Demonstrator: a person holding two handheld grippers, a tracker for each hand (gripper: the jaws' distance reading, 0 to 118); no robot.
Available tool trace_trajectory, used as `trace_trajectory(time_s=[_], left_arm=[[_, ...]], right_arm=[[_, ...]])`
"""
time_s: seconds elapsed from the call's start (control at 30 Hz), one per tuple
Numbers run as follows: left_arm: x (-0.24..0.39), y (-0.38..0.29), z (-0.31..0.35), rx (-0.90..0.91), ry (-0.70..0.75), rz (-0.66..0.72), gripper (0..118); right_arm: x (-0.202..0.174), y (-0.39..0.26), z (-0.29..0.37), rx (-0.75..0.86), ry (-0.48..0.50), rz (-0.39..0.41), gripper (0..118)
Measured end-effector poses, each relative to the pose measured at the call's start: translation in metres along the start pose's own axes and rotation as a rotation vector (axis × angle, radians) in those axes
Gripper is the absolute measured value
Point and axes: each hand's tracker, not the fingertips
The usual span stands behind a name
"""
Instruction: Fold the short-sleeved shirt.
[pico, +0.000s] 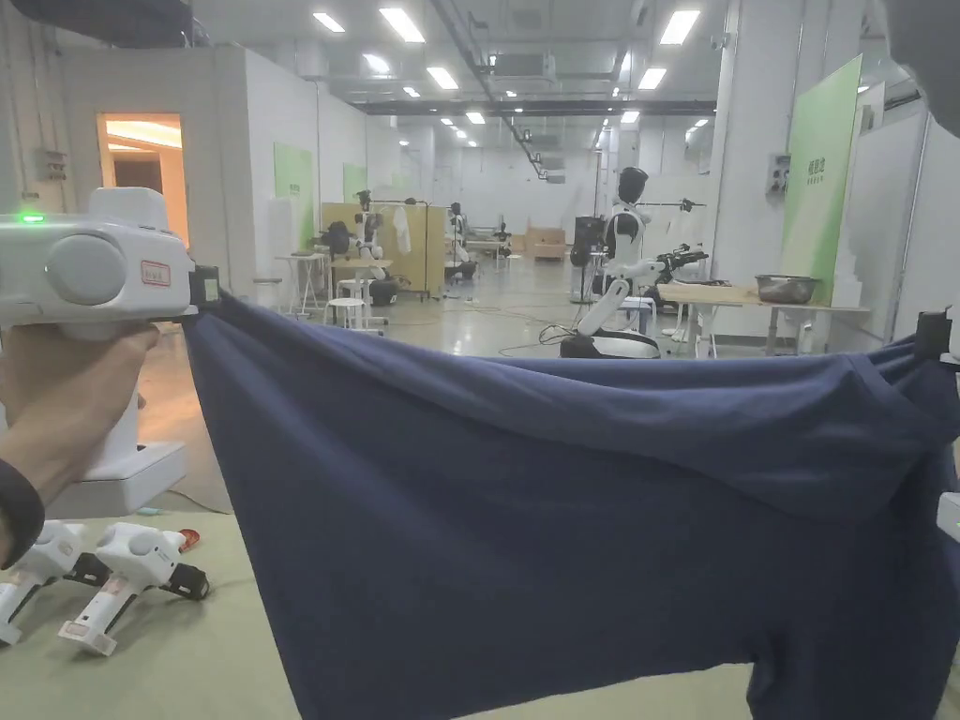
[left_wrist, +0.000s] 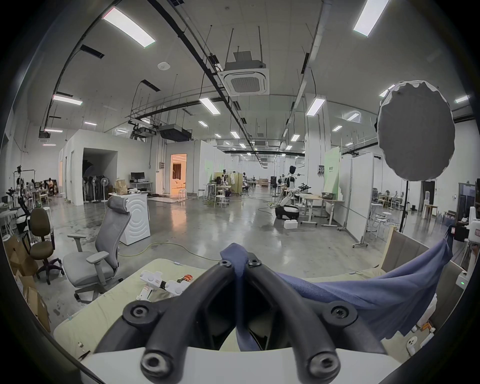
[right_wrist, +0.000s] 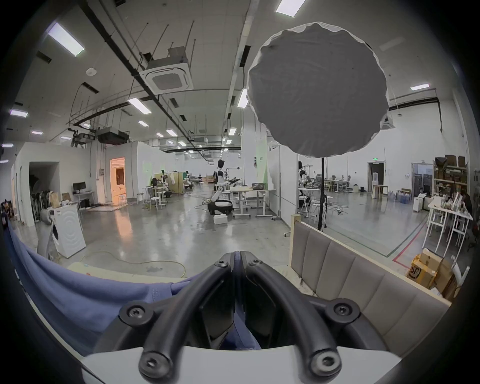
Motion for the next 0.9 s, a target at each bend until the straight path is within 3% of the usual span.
trace_trajectory(time_s=[0.07, 0.27, 0.33, 0.4, 0.5, 0.6, 0.67, 0.9], left_arm=[[0.000, -0.007, -0.006, -0.004, -0.003, 0.014, 0], [0.001, -0.071, -0.016, -0.091, -0.027, 0.025, 0], [-0.003, -0.118, -0.013, -0.127, -0.098, 0.072, 0], [0.000, -0.170, -0.007, -0.222, -0.061, 0.034, 0], [-0.007, -0.241, 0.013, -0.302, -0.091, 0.100, 0], [-0.014, -0.302, 0.050, -0.362, -0.052, 0.127, 0], [-0.028, -0.336, 0.069, -0.397, -0.106, 0.148, 0], [-0.076, -0.399, 0.196, -0.435, -0.085, 0.382, 0]], right_arm=[[0.001, -0.005, -0.010, -0.014, 0.014, -0.031, 1], [-0.003, -0.060, -0.025, -0.084, 0.051, 0.004, 1], [-0.003, -0.102, -0.024, -0.143, 0.090, -0.009, 1], [0.001, -0.148, -0.027, -0.224, 0.120, -0.012, 1], [0.015, -0.233, -0.015, -0.351, 0.125, -0.076, 1], [0.031, -0.297, 0.014, -0.435, 0.125, -0.119, 1], [0.047, -0.329, 0.039, -0.471, 0.128, -0.135, 1], [0.114, -0.406, 0.148, -0.546, 0.117, -0.233, 1]])
